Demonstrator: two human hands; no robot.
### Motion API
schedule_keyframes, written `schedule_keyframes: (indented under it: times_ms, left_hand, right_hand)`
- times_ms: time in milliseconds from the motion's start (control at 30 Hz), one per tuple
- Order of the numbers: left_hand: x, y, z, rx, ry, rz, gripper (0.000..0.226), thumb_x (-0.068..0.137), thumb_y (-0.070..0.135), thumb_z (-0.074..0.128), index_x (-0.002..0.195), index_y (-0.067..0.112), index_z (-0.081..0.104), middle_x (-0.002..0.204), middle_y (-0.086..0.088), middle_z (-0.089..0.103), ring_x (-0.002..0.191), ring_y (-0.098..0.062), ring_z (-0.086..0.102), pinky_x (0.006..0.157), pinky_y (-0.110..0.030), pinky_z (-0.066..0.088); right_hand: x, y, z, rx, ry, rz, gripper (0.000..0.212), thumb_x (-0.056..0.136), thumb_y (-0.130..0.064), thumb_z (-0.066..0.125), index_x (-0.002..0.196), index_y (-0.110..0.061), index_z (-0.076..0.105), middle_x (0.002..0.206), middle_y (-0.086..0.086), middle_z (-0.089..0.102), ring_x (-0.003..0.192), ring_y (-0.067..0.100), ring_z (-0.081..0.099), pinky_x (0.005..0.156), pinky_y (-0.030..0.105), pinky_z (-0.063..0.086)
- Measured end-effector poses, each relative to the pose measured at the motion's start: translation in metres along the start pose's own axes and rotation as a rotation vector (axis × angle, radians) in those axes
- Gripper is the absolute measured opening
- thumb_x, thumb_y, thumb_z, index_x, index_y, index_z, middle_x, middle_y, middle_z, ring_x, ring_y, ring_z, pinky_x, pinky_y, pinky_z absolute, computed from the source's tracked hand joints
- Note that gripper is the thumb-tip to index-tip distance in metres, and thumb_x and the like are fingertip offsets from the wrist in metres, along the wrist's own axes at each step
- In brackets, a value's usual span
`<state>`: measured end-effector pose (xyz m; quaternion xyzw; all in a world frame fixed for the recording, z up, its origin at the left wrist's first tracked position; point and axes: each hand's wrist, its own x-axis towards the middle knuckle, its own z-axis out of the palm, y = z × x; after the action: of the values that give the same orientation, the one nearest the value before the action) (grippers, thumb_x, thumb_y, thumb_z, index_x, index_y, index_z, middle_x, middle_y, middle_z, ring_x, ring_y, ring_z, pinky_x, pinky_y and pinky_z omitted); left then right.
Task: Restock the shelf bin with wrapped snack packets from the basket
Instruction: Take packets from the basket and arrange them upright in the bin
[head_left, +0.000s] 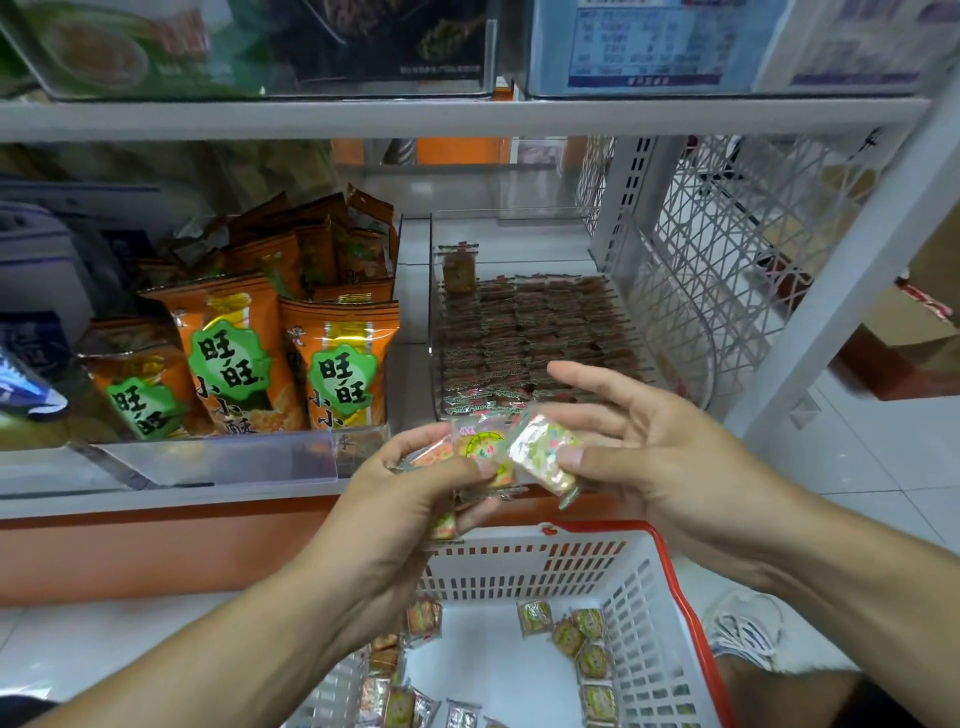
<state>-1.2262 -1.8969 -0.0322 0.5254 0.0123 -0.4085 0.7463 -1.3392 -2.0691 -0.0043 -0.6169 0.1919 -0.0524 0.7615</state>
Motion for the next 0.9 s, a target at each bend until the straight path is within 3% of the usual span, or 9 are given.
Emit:
schedule_keyframes:
  times_ms: [100,200,400,533,700,900]
  left_hand:
    - [0.000,-0.001,0.001,0.002,-0.029,0.011,0.076,0.048,-0.003,0.085,0.119,0.010,0.061,0.095,-0.022,0.078,0.080,-0.032,0.078,0.055,-0.028,0.060]
    - [-0.001,0.000,0.001,0.019,-0.049,0.029,0.077,0.047,-0.002,0.086,0.118,0.012,0.061,0.095,-0.021,0.078,0.080,-0.032,0.078,0.055,-0.029,0.061]
    - [-0.001,0.003,0.001,0.031,-0.086,0.071,0.077,0.045,0.006,0.090,0.117,0.013,0.064,0.099,-0.018,0.079,0.082,-0.031,0.078,0.057,-0.028,0.061]
    - [0.000,0.006,0.001,0.009,-0.114,0.090,0.066,0.058,0.021,0.087,0.119,0.008,0.065,0.105,-0.015,0.078,0.089,-0.027,0.078,0.061,-0.031,0.062]
    - [-0.001,0.004,0.001,0.122,-0.102,0.137,0.063,0.060,0.023,0.089,0.118,0.015,0.068,0.102,-0.015,0.079,0.087,-0.028,0.076,0.064,-0.030,0.064]
    - [0.005,0.011,0.008,0.206,0.012,0.228,0.058,0.059,0.039,0.087,0.112,0.021,0.071,0.101,-0.009,0.079,0.088,-0.028,0.078,0.060,-0.027,0.061]
  right_hand:
    - [-0.001,0.007,0.000,-0.038,0.063,-0.022,0.059,0.072,-0.006,0.078,0.126,-0.028,0.065,0.117,0.005,0.073,0.099,0.020,0.073,0.082,0.026,0.058]
    - [-0.001,0.009,0.003,-0.017,0.061,0.005,0.049,0.082,0.003,0.073,0.126,-0.019,0.066,0.118,0.013,0.071,0.096,0.020,0.073,0.074,0.021,0.056]
    - [-0.003,0.010,0.005,0.012,0.039,0.063,0.036,0.091,0.001,0.065,0.123,-0.014,0.068,0.114,0.021,0.070,0.093,0.021,0.071,0.076,0.026,0.058]
    - [-0.004,0.007,0.007,0.023,0.014,0.100,0.029,0.096,-0.010,0.062,0.122,-0.015,0.071,0.118,0.013,0.073,0.108,0.023,0.070,0.073,0.027,0.058]
    - [-0.003,0.007,0.008,0.034,-0.174,0.186,0.031,0.101,-0.022,0.054,0.128,-0.018,0.068,0.123,0.013,0.072,0.123,0.030,0.064,0.083,0.028,0.052]
    - [0.018,-0.003,0.006,0.114,-0.197,0.173,0.034,0.081,-0.009,0.075,0.115,-0.008,0.074,0.118,0.015,0.070,0.100,0.017,0.072,0.084,0.031,0.056]
